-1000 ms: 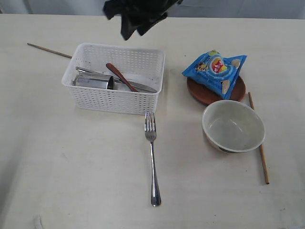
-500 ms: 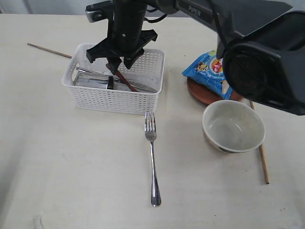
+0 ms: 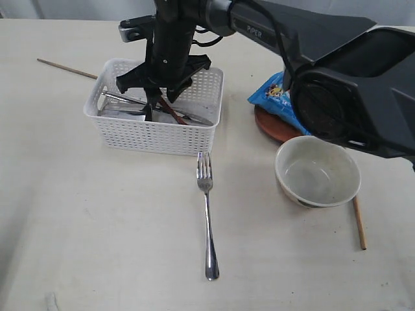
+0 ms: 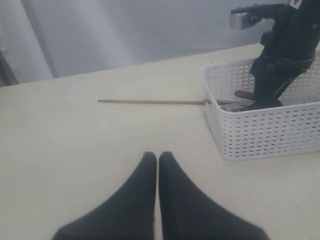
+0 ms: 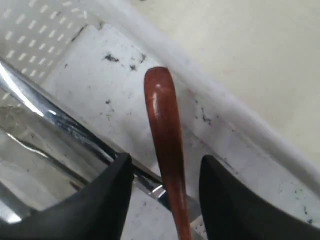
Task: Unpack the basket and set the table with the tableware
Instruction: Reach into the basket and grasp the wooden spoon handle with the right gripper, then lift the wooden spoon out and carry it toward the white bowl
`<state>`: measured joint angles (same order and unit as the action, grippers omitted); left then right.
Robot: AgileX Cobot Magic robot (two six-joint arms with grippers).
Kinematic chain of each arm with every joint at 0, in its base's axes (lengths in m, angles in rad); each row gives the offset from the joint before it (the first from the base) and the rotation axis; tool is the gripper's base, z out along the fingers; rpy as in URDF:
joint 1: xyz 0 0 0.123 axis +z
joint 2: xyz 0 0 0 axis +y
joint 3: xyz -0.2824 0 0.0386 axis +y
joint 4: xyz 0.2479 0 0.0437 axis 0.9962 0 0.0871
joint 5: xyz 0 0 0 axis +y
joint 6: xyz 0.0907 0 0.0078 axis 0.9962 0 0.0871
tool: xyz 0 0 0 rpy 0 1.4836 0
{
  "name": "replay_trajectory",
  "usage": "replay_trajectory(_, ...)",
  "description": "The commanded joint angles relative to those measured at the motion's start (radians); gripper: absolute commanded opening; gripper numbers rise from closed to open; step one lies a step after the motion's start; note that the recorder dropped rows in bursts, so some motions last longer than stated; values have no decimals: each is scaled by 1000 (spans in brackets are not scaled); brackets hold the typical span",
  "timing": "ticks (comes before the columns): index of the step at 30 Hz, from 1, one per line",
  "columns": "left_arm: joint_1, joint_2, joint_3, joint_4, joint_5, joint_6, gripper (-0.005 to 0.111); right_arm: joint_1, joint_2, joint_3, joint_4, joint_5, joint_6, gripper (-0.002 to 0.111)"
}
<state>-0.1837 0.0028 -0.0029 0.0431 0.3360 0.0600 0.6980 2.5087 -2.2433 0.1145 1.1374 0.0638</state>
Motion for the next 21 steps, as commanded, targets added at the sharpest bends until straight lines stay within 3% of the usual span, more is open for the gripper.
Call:
replay_trajectory(1, 6, -3, 3, 4, -7, -5, 1, 2, 30, 0, -5, 12, -5, 39)
replay_trajectory(7, 6, -3, 3, 4, -7, -5, 1, 2, 32, 0, -7, 14, -76, 1)
replay_trajectory(21, 6, -3, 3, 4, -7, -5, 1, 2, -57, 0, -37, 23, -86, -1)
